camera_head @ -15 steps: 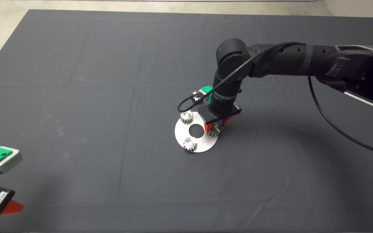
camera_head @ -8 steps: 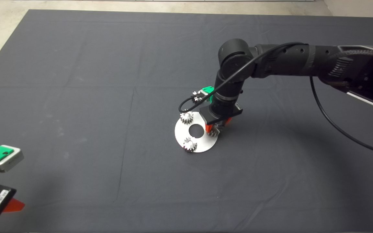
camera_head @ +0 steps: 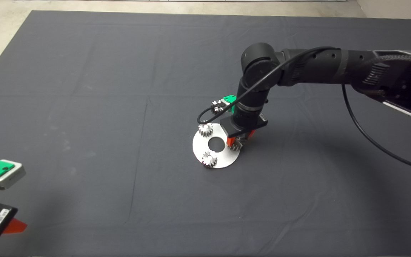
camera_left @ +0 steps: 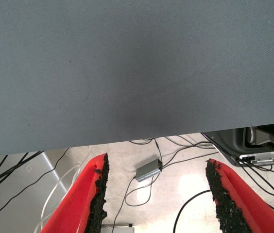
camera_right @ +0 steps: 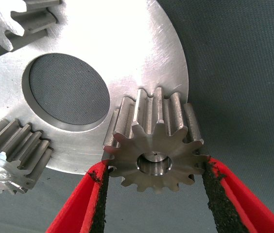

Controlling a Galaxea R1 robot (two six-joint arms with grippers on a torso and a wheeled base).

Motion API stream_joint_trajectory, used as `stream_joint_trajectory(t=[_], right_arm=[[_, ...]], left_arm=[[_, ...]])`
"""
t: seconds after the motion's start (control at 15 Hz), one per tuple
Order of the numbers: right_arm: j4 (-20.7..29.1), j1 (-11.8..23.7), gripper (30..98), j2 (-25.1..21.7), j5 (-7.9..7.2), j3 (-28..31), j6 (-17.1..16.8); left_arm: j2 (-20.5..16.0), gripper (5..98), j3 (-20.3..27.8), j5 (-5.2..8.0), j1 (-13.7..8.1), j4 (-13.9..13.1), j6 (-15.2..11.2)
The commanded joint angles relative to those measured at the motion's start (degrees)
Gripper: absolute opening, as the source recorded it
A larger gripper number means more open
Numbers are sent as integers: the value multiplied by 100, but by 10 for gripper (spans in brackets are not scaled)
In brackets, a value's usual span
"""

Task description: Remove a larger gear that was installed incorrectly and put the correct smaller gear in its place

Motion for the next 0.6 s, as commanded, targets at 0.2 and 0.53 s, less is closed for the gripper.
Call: stream_joint_trajectory(t=[0.2, 0.53], right_arm=[[-98, 129, 459, 21, -446, 15, 9], [-98, 147, 440, 12, -446, 24, 0]], left_arm=[[-64, 494, 5, 373, -14, 61, -18], [-11, 494, 5, 364, -14, 61, -18]])
